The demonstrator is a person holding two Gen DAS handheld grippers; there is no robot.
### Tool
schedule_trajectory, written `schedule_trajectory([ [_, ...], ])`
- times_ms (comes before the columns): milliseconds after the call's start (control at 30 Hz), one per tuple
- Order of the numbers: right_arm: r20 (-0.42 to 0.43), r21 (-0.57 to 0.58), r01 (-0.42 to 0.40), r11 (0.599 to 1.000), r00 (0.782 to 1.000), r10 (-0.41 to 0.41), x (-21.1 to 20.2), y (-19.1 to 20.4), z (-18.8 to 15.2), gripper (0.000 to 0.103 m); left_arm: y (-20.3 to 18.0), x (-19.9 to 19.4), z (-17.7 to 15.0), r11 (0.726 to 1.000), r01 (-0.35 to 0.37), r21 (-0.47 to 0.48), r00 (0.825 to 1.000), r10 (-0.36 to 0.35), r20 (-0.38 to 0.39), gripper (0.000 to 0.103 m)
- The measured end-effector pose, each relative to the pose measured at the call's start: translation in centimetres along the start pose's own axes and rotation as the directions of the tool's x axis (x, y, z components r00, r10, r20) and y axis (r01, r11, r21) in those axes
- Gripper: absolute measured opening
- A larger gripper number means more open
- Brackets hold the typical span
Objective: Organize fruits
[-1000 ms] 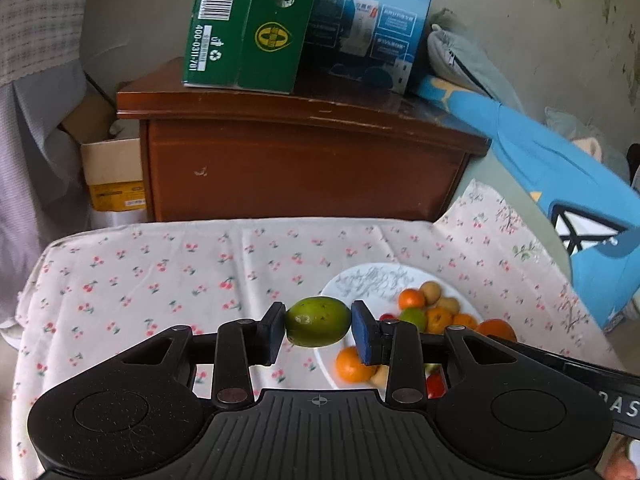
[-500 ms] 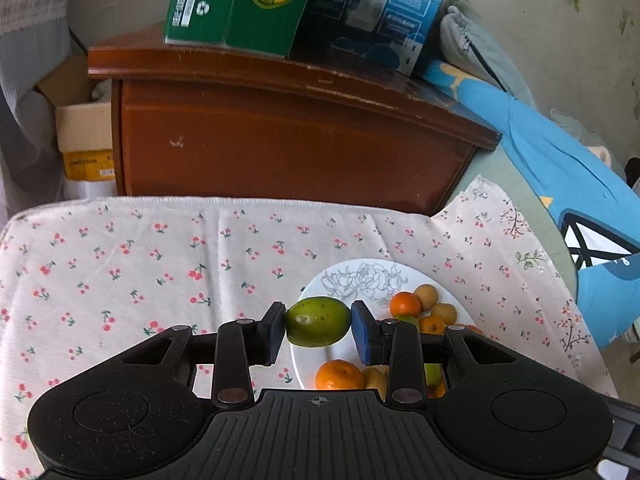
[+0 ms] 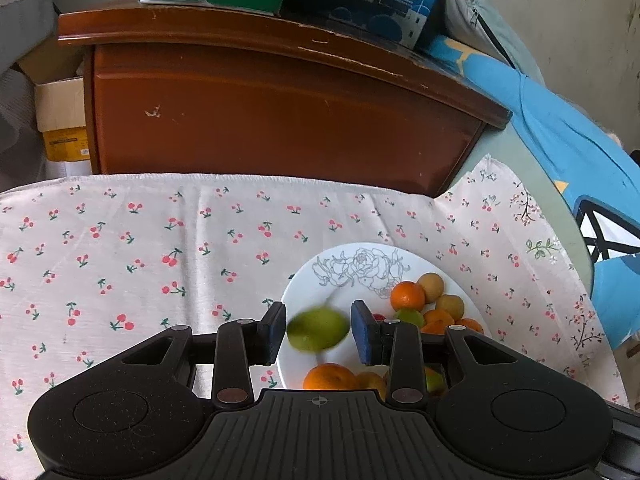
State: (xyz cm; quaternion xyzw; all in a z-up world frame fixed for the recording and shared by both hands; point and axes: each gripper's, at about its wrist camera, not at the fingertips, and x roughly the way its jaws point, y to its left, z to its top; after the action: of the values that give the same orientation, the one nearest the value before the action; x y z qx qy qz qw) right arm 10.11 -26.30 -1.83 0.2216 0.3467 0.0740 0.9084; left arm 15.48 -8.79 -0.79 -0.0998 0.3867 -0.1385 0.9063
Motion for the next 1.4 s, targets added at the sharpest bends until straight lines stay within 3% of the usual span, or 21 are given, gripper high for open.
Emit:
schedule_trajectory([
  [167,0.009,0.004,0.008,1.0,1.0,-0.008,-0.1,0.0,0.2,0.034,-0.7,-0.6,0.2,1.0,0.009,0.02,1.0,-0.01,0.014,0.037],
  [333,0.029,0.008,0.022,1.0,0.999,-0.022,-0.8,0.0,0.8,0.035,-1.3,-1.9,0.8,0.998,-0.045,0.037,0.998,0.043,0.045,0.062],
  [633,0.048,-0.005,0.073,0.997,0.996,-0.072,-3.0,0.6,1.1,0.045,-2.3,-4.4,0.5,0.987,-0.125,0.096,0.991,0.121,0.049,0.074],
  [867,0.055,-0.048,0.107,0.993,0.993,-0.104,-5.0,1.5,0.8,0.06,-2.3,-6.7,0.0,0.985,-0.142,0.097,0.989,0.138,0.045,0.081],
  [1000,0.072,-0.053,0.106,0.993,0.992,-0.102,-6.5,1.8,0.7,0.068,-2.5,-7.7,-0.7,0.983,-0.153,0.101,0.988,0.15,0.04,0.09],
  [1067,0.073,-0.052,0.109,0.993,0.992,-0.105,-7.1,1.9,0.6,0.075,-2.6,-8.2,-1.0,0.981,-0.157,0.112,0.987,0.154,0.036,0.09],
  [1200,0.075,-0.059,0.119,0.991,0.991,-0.115,-8.2,2.0,0.1,0.079,-2.9,-8.9,-1.6,0.978,-0.169,0.123,0.986,0.168,0.023,0.091],
  [1267,0.068,-0.066,0.133,0.989,0.989,-0.128,-8.6,2.1,-0.1,0.089,-2.9,-9.1,-1.9,0.977,-0.177,0.12,0.984,0.177,0.011,0.094],
  [1400,0.073,-0.073,0.15,0.986,0.987,-0.145,-9.5,2.1,-0.6,0.094,-2.8,-9.4,-2.3,0.977,-0.184,0.109,0.983,0.186,-0.006,0.097],
])
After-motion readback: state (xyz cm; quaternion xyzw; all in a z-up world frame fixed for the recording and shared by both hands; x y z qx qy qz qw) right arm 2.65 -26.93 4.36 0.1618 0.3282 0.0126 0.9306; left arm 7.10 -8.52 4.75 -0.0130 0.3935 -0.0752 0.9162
